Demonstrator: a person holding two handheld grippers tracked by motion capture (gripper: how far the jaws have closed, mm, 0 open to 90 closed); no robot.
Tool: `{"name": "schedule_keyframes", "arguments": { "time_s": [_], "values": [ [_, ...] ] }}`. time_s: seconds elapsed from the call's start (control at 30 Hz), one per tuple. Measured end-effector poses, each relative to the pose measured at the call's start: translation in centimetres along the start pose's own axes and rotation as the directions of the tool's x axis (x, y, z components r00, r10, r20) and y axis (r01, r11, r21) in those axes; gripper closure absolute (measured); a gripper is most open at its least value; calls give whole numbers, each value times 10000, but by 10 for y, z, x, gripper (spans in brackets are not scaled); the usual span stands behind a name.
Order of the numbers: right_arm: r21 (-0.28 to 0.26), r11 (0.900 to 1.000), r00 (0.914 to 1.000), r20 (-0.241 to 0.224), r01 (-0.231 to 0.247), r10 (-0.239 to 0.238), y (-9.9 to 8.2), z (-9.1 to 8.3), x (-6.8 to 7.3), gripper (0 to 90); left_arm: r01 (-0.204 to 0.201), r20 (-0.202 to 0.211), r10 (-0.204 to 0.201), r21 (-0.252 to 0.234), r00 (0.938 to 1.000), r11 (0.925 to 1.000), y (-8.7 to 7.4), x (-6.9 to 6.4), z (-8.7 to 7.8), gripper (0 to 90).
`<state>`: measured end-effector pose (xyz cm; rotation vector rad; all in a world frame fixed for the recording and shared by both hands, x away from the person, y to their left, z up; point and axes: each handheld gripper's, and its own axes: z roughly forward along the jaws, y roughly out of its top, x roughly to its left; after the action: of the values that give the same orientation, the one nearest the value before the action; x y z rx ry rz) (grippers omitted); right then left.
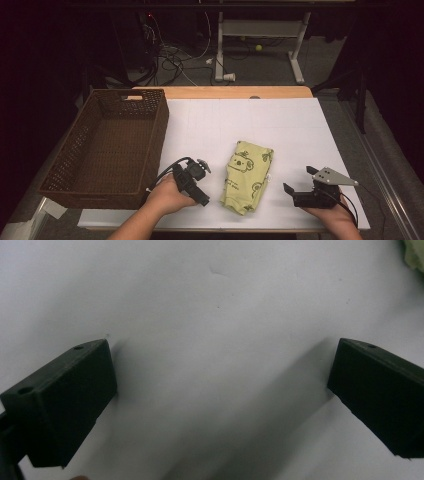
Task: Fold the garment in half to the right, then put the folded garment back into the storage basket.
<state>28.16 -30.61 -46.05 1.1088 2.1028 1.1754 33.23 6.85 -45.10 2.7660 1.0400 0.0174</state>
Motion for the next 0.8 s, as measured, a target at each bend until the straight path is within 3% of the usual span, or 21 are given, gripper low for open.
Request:
{"name": "schedule_keyframes", "arguments": {
  "time_s": [0.63, 0.8],
  "values": [
    [150, 9999, 9998, -214, 25, -22, -3, 1, 4, 5, -478, 84, 474, 554, 9988, 9973, 6, -5, 0, 0],
    [124, 9999, 9998, -194, 25, -23, -3, 0, 3, 5, -880, 156, 870, 856, 9961, 9924, 11, -10, 0, 0]
  ]
}}
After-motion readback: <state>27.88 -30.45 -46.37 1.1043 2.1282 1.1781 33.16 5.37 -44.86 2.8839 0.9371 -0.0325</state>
